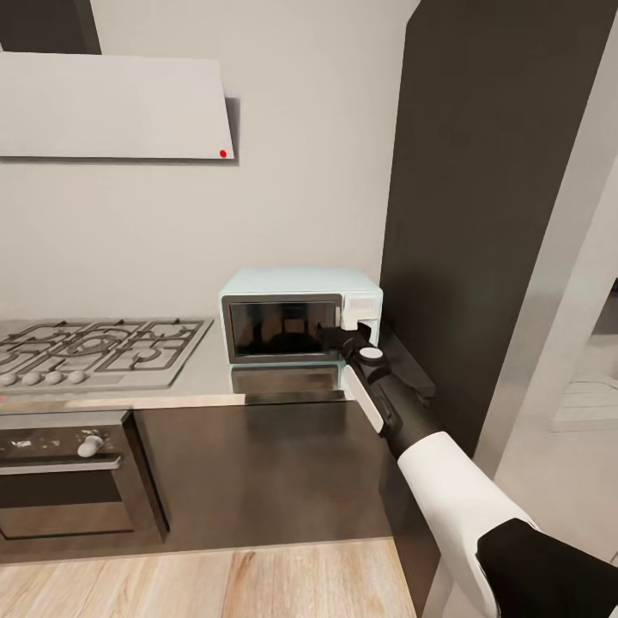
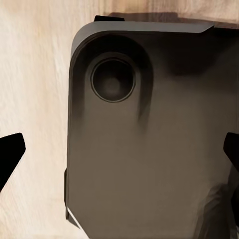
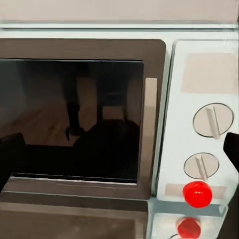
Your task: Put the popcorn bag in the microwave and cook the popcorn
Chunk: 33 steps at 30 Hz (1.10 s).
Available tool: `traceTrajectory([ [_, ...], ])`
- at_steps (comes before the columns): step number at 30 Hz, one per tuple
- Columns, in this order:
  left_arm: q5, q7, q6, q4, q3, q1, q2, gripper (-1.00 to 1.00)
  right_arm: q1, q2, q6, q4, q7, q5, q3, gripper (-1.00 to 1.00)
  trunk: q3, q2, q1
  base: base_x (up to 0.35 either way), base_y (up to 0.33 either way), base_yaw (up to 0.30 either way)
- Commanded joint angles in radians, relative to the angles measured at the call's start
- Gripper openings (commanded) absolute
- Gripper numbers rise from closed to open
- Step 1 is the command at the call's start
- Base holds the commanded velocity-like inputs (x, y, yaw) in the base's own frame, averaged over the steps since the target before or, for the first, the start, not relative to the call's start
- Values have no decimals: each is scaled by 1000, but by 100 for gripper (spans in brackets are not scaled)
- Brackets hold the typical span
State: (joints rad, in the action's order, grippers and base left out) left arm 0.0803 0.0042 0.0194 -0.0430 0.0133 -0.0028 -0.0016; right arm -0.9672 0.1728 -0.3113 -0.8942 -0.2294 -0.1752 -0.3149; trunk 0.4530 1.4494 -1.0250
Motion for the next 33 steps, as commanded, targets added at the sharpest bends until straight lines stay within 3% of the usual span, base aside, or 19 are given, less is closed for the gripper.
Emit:
traceTrajectory([
  [1, 8, 0, 2, 0, 0, 0, 0, 100, -1, -1, 3, -7, -11, -11, -4, 100, 1, 1, 0, 0, 0, 0],
  [12, 8, 0, 3, -3, 0, 0, 0, 100, -1, -57, 18, -5, -69, -15, -2, 100, 1, 1, 0, 0, 0, 0],
  [17, 8, -1, 3, -3, 0, 0, 0, 100, -1, -83, 46, 23, -62, -10, -3, 100, 1, 1, 0, 0, 0, 0],
  [21, 8, 0, 4, -3, 0, 0, 0, 100, -1, -77, 69, 45, -63, -9, -4, 100, 1, 1, 0, 0, 0, 0],
  [22, 8, -1, 4, -3, 0, 0, 0, 100, -1, -76, 71, 109, -63, -10, -5, 100, 1, 1, 0, 0, 0, 0],
  [33, 8, 0, 2, -3, 0, 0, 0, 100, -1, -36, 64, 109, -61, -12, -6, 100, 1, 1, 0, 1, 0, 0],
])
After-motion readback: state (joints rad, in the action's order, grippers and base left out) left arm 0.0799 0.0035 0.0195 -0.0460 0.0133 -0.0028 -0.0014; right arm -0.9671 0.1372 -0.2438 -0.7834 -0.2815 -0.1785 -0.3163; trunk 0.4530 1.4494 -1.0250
